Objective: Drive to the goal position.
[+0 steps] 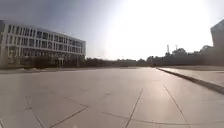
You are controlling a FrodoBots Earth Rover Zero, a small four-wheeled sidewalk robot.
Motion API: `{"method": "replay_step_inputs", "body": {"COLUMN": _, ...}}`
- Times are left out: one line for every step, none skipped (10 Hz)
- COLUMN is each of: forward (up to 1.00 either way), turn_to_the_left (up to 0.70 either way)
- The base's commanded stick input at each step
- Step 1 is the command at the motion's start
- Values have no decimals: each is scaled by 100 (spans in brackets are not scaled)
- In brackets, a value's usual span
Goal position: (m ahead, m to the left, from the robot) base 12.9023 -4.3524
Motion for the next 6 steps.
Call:
{"method": "replay_step_inputs", "body": {"forward": 7, "turn_to_the_left": 0}}
{"method": "replay_step_inputs", "body": {"forward": 8, "turn_to_the_left": 1}}
{"method": "replay_step_inputs", "body": {"forward": 7, "turn_to_the_left": 0}}
{"method": "replay_step_inputs", "body": {"forward": 7, "turn_to_the_left": 0}}
{"method": "replay_step_inputs", "body": {"forward": 7, "turn_to_the_left": 1}}
{"method": "replay_step_inputs", "body": {"forward": 7, "turn_to_the_left": 1}}
